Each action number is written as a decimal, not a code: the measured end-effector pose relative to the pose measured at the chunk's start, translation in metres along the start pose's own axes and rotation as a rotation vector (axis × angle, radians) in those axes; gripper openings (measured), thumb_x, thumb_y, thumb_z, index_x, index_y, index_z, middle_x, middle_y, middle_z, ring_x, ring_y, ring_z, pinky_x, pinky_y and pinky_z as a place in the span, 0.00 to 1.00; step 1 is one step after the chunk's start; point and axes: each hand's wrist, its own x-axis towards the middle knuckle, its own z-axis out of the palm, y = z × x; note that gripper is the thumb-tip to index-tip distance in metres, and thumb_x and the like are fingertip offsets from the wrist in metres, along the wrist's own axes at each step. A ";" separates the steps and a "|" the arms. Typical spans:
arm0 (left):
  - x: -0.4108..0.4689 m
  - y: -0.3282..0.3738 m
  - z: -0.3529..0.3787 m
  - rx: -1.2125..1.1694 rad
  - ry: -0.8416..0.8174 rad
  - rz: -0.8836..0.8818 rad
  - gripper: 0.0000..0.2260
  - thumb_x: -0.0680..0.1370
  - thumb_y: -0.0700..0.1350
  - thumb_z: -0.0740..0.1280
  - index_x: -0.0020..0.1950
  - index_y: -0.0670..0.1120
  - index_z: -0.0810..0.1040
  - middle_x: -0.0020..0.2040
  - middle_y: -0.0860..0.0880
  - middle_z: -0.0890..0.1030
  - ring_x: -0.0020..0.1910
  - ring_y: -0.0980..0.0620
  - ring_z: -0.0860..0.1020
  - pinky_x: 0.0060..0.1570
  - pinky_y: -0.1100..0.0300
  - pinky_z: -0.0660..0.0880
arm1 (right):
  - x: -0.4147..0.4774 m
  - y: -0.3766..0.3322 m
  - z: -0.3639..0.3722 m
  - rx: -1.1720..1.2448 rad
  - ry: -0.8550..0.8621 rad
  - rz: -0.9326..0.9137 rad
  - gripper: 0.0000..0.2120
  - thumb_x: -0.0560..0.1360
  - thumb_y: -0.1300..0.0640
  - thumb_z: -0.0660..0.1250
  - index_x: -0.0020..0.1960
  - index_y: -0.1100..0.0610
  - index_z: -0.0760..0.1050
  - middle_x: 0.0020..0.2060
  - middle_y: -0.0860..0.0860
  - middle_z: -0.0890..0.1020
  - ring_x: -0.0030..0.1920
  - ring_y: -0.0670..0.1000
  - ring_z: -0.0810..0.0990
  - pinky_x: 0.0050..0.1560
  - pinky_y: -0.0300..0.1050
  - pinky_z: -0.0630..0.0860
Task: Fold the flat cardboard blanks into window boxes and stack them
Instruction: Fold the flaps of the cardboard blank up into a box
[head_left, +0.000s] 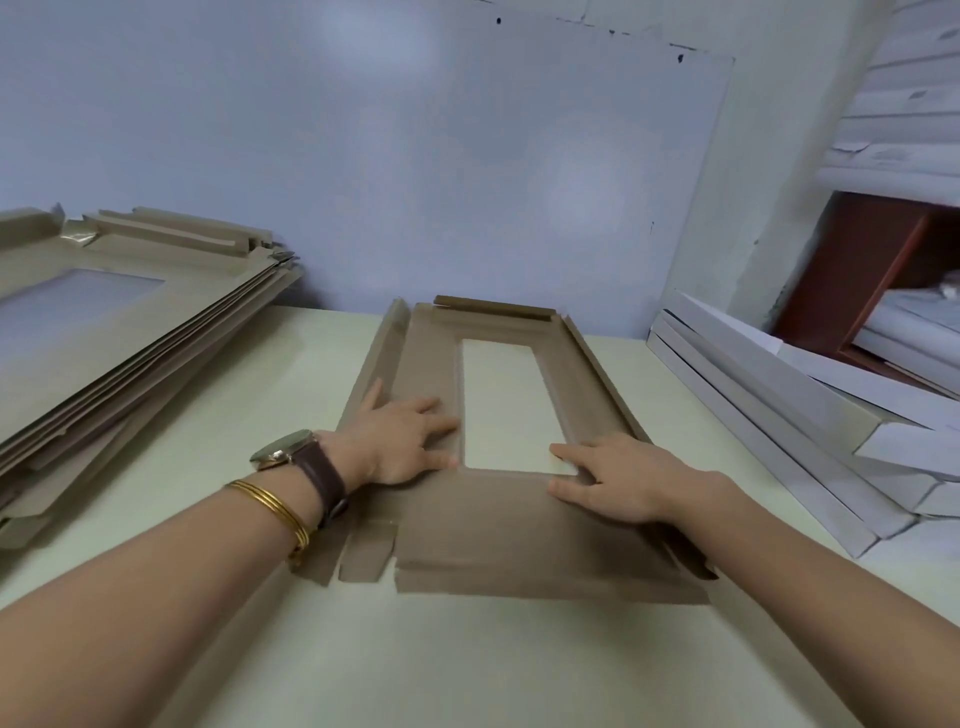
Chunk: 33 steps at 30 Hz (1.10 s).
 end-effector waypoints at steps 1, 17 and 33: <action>-0.001 0.003 0.001 -0.030 0.078 0.018 0.23 0.80 0.60 0.58 0.74 0.55 0.66 0.77 0.48 0.61 0.75 0.49 0.60 0.75 0.47 0.49 | -0.001 -0.001 0.001 -0.016 0.009 0.009 0.32 0.76 0.30 0.49 0.76 0.41 0.57 0.70 0.49 0.70 0.71 0.53 0.64 0.67 0.52 0.66; -0.059 -0.016 -0.020 -0.408 -0.464 0.304 0.51 0.52 0.63 0.78 0.73 0.66 0.61 0.77 0.65 0.50 0.75 0.68 0.43 0.75 0.59 0.40 | -0.056 0.027 -0.012 0.482 -0.106 -0.132 0.38 0.66 0.26 0.62 0.72 0.40 0.65 0.68 0.38 0.67 0.69 0.40 0.66 0.71 0.41 0.62; -0.066 -0.009 -0.006 -0.507 -0.317 0.152 0.43 0.60 0.60 0.67 0.75 0.61 0.60 0.77 0.64 0.50 0.76 0.63 0.44 0.74 0.56 0.39 | -0.076 0.035 0.010 0.472 -0.087 -0.127 0.39 0.69 0.46 0.76 0.74 0.42 0.61 0.74 0.37 0.57 0.59 0.44 0.77 0.52 0.32 0.73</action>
